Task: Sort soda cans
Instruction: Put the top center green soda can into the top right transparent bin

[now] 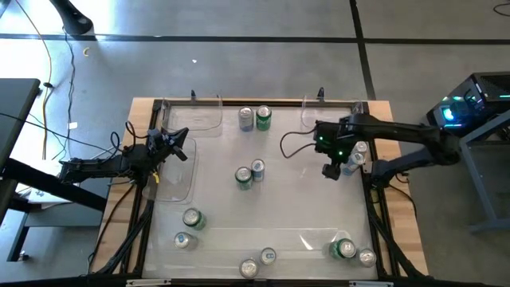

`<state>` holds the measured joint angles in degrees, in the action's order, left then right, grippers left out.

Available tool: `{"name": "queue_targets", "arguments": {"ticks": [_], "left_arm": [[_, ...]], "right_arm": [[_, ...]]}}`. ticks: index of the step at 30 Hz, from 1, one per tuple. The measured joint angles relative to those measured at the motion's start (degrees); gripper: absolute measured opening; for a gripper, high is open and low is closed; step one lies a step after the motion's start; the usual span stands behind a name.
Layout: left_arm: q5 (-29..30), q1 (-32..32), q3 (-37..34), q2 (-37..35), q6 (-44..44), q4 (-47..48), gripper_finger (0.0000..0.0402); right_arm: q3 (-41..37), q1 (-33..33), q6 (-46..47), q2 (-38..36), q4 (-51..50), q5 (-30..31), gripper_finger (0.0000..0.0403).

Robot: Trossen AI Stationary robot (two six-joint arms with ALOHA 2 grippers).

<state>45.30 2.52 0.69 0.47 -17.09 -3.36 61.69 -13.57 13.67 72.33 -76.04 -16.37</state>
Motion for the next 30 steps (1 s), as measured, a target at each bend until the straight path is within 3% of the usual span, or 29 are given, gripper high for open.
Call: {"name": "queue_targets", "arguments": {"ticks": [5, 8, 23, 30], "left_arm": [[0.01, 0.0, 0.02, 0.0, -0.73, 0.0, 0.001], [0.01, 0.0, 0.0, 0.0, -0.78, 0.0, 0.001], [0.02, 0.0, 0.01, 0.0, -0.89, 0.0, 0.001], [0.0, 0.0, 0.0, 0.0, -0.92, 0.02, 0.001]], "right_arm": [[6.53, 3.27, -7.01, 3.64, -8.83, 13.77, 0.0312], [8.31, 4.47, -9.29, 4.66, -10.58, 17.46, 0.0312], [4.42, 4.17, -2.53, 4.07, -13.89, 19.76, 0.0312], [1.93, 0.27, 1.33, 4.01, -13.95, 15.43, 0.0312]]}}
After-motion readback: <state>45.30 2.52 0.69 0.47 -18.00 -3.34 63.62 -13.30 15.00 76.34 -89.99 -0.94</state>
